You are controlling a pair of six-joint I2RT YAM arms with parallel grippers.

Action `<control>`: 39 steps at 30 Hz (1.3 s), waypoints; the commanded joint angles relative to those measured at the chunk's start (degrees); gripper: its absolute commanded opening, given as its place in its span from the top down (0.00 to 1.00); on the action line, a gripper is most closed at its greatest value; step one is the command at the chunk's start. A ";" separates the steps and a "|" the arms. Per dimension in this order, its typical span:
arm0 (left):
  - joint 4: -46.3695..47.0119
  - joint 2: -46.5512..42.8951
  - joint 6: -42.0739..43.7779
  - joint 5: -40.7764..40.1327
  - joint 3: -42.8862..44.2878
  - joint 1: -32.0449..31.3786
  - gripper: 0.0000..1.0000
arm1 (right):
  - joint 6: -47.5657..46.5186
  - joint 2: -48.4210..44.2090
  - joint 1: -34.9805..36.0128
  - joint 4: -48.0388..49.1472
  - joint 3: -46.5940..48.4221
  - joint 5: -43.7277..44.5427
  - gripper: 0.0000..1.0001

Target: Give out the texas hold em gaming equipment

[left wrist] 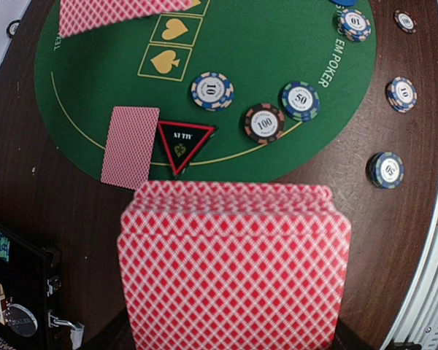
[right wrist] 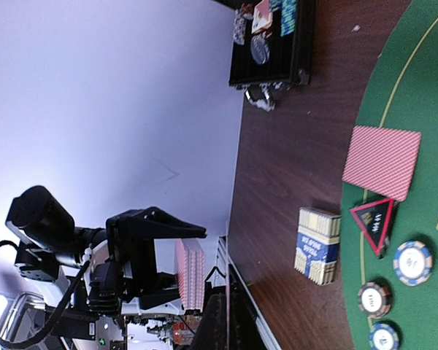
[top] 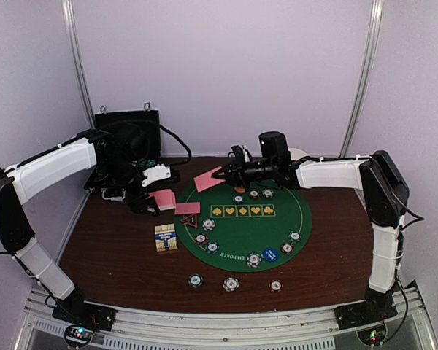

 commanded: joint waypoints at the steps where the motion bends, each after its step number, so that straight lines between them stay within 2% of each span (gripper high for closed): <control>1: 0.57 -0.08 0.15 -0.04 0.18 0.31 1.00 | -5.96 -1.07 -5.20 -6.14 1.02 -0.22 1.00; 6: 0.46 0.00 0.12 -0.05 0.31 0.31 1.00 | -13.83 3.20 -10.20 -15.80 6.89 1.44 1.00; 12: 0.38 0.16 0.11 0.17 0.64 0.31 1.00 | -23.26 11.47 -13.37 -29.17 20.65 5.29 1.00; 17: 0.39 0.51 0.13 0.26 0.89 0.33 1.00 | -27.29 19.33 -14.69 -35.90 31.18 8.40 1.00; 25: 0.20 0.81 -0.04 0.52 1.13 0.32 1.00 | -27.71 29.09 -15.39 -35.79 39.77 10.42 1.00; 33: 0.09 0.71 -0.02 0.87 1.15 0.31 1.00 | -27.69 33.39 -15.44 -35.55 43.33 12.12 1.00; 37: 0.02 0.69 -0.15 1.00 1.15 0.31 1.00 | -28.76 33.49 -15.42 -36.72 43.70 13.46 0.90; 39: 0.02 0.71 -0.13 1.02 1.15 0.31 1.00 | -29.75 33.25 -15.38 -38.55 44.03 14.55 0.80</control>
